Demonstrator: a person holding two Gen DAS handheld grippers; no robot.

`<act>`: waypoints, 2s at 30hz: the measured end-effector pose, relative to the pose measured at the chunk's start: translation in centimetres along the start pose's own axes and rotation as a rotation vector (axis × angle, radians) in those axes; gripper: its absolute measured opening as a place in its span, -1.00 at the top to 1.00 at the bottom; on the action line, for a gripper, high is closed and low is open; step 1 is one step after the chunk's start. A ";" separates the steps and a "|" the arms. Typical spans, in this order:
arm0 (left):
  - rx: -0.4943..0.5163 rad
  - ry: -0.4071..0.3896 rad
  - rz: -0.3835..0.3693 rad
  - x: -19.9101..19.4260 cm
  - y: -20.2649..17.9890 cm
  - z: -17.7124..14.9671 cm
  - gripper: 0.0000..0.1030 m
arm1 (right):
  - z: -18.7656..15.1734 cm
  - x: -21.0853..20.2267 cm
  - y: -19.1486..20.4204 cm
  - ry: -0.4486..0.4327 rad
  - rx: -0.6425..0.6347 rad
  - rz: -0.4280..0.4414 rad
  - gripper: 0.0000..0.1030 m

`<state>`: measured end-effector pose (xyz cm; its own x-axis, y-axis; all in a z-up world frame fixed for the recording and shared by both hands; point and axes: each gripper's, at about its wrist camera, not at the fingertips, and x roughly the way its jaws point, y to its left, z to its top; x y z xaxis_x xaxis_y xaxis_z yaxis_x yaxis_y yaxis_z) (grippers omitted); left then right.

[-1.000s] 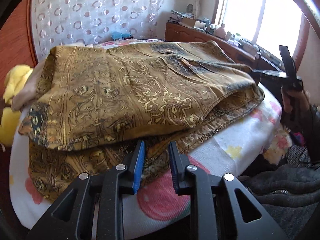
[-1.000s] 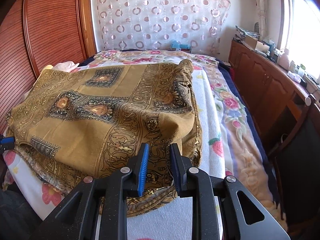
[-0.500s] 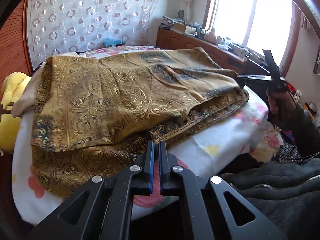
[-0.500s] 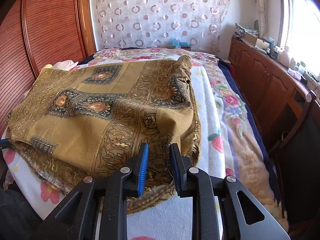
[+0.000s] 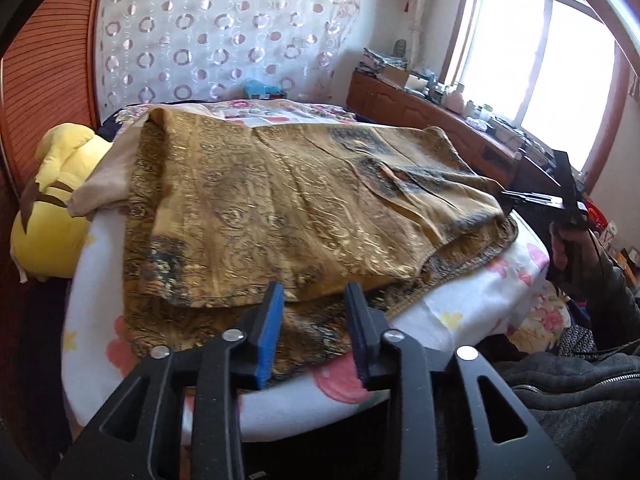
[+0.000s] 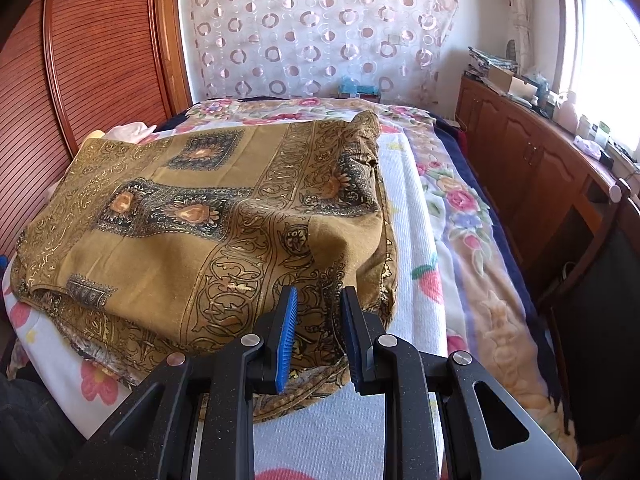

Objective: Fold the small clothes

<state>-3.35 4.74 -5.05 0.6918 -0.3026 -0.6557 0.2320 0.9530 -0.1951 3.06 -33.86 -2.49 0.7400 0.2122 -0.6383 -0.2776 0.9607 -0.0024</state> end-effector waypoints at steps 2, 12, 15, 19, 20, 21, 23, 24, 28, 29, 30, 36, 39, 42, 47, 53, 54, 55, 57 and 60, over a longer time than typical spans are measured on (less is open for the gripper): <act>-0.010 0.005 0.037 0.2 0.7 0.2 0.19 | 0.0 0.1 0.0 0.001 -0.001 -0.001 0.55; -0.074 -0.072 0.177 0.1 4.3 0.9 -0.23 | -0.1 0.7 -0.5 0.015 0.010 -0.001 0.55; -0.100 -0.092 0.244 0.5 5.8 1.2 -0.23 | -0.1 0.8 -0.5 0.020 0.008 -0.003 0.55; -0.116 -0.072 0.270 1.7 7.6 1.3 -0.23 | -0.1 1.1 -0.5 0.024 0.005 -0.003 0.55; -0.133 -0.059 0.268 2.0 8.0 1.2 -0.23 | -0.1 1.1 -0.5 0.023 0.003 -0.004 0.55; -0.143 -0.047 0.265 2.4 8.3 1.1 -0.21 | -0.1 1.1 -0.5 0.024 0.002 0.002 0.55; -0.150 -0.033 0.247 2.7 8.6 0.7 -0.17 | -0.1 1.1 -0.6 0.021 0.004 0.008 0.56; -0.157 -0.023 0.226 3.0 8.8 0.5 -0.08 | 0.0 1.0 -0.7 0.019 0.003 0.011 0.63; -0.166 -0.018 0.157 3.1 8.9 0.1 0.37 | 0.1 0.6 -1.0 0.002 -0.005 0.022 0.85; -0.166 -0.018 0.146 3.1 8.9 0.1 0.56 | 0.2 0.5 -1.0 -0.003 -0.004 0.030 0.88; -0.161 -0.018 0.137 3.1 8.8 0.1 0.73 | 0.3 0.2 -1.1 -0.014 -0.002 0.035 0.90; -0.139 -0.078 0.139 1.1 7.4 0.6 0.93 | 0.6 -1.3 -1.7 -0.076 0.015 0.028 0.97; -0.138 -0.088 0.137 -0.6 6.9 0.6 0.93 | 0.8 -2.9 -2.3 -0.113 0.034 0.045 0.98; -0.127 -0.061 0.165 -0.7 6.6 0.0 0.93 | 0.7 -3.7 -2.5 -0.119 0.031 0.047 0.97; -0.153 -0.034 0.179 0.5 7.3 -0.7 0.92 | -0.1 -2.5 -1.8 -0.069 0.006 0.003 0.97; -0.133 -0.068 0.212 0.2 7.6 -0.1 0.15 | 0.6 -2.8 -0.5 -0.076 -0.008 -0.031 0.92; -0.142 -0.077 0.231 0.2 7.8 0.1 0.00 | 0.7 -3.1 -0.2 -0.085 -0.015 -0.041 0.91; -0.148 -0.081 0.240 0.1 7.9 0.2 -0.06 | 0.8 -3.4 0.1 -0.099 -0.022 -0.050 0.89; -0.153 -0.071 0.259 0.6 8.4 0.4 -0.18 | 0.7 -3.9 0.6 -0.121 -0.032 -0.058 0.67; -0.165 -0.025 0.278 1.9 9.1 0.5 -0.18 | 0.6 -4.1 1.6 -0.150 -0.037 -0.038 0.25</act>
<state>0.44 12.77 -7.72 0.7298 -0.0286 -0.6830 -0.0809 0.9885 -0.1278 -0.11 -33.10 0.59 0.8330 0.2027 -0.5148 -0.2678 0.9619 -0.0545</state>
